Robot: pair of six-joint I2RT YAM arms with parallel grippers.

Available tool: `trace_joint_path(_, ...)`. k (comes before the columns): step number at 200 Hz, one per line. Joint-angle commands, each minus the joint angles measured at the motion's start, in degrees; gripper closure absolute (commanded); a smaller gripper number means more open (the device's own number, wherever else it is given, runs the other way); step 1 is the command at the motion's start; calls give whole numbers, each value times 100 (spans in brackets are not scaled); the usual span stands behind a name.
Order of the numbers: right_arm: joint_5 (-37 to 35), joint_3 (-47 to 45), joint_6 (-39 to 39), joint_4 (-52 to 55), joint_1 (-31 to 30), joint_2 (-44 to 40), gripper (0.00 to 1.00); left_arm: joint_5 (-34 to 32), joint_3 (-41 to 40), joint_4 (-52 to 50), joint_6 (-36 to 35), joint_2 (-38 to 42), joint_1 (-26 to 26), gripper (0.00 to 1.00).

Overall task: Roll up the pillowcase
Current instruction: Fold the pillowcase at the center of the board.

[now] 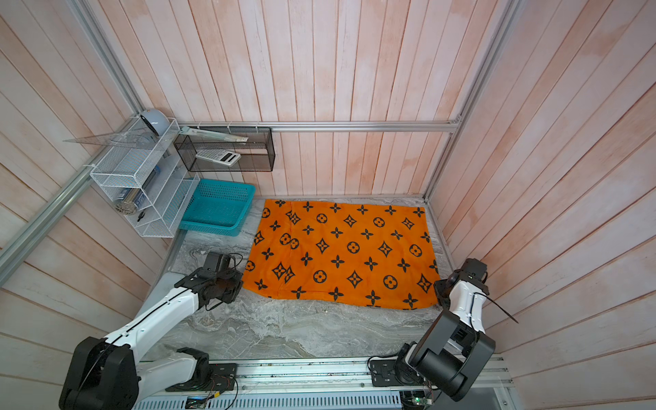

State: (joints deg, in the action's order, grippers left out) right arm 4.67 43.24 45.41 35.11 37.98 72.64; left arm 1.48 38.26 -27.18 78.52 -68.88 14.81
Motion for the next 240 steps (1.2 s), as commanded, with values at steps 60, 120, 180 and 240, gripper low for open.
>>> trace_joint_path(60, 789, 1209, 1114, -974, -589, 572, 100, -168, 2037, 176, -719, -850, -24, 100)
trace_joint_path(120, 747, 2824, 1773, -1434, -1131, 1982, 100, -168, 4059, 270, -1359, -2231, -361, 100)
trace_joint_path(180, 800, 4600, 1908, -1610, -1358, 3612, 100, -226, 5752, 483, -1960, -3703, -610, 100)
trace_joint_path(240, 896, 6783, 1770, -1181, -1580, 5264, 100, -215, 7392, 516, -2385, -5213, -627, 100)
